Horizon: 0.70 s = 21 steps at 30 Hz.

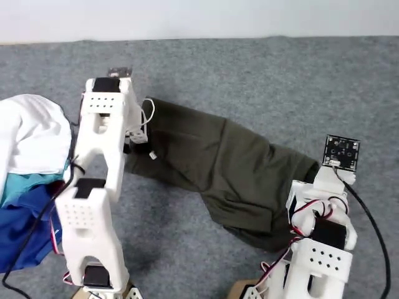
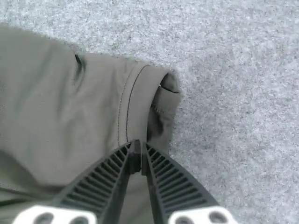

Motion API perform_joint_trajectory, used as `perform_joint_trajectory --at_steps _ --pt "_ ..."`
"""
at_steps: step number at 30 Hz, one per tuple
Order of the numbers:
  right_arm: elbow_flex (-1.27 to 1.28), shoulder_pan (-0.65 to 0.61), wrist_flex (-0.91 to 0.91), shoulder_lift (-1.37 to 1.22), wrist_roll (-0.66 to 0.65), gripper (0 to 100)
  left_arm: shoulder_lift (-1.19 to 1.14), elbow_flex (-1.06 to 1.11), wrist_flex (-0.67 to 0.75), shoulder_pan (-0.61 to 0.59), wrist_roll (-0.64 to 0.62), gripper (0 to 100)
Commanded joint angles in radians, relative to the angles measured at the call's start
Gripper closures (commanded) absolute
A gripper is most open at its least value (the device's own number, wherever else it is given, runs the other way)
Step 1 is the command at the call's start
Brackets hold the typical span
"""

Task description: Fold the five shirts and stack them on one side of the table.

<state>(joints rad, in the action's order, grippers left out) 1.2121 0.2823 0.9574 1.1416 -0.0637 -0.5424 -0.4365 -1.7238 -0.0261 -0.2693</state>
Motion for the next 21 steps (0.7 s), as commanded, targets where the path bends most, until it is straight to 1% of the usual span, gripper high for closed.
perform_joint_trajectory --at_steps 1,6,9,14,17,21 --pt "-0.008 -0.007 -0.008 0.005 0.005 97.9 0.209 0.03 -0.032 -0.011 0.066 81" --pt "-0.008 -0.01 -0.013 0.005 0.006 97.9 0.373 0.053 -0.032 -0.049 0.153 82" --pt "-0.006 -0.012 -0.03 0.005 0.012 97.9 0.422 0.062 -0.031 -0.057 0.16 82" --pt "0.028 -0.016 -0.153 0.004 0.012 97.9 0.439 0.062 -0.028 -0.049 0.16 92" --pt "0.034 -0.056 -0.197 -0.031 0.015 97.9 0.437 0.062 -0.028 -0.051 0.16 97" --pt "-0.031 -0.061 -0.234 -0.173 0.089 97.9 0.437 0.062 -0.028 -0.057 0.158 98"
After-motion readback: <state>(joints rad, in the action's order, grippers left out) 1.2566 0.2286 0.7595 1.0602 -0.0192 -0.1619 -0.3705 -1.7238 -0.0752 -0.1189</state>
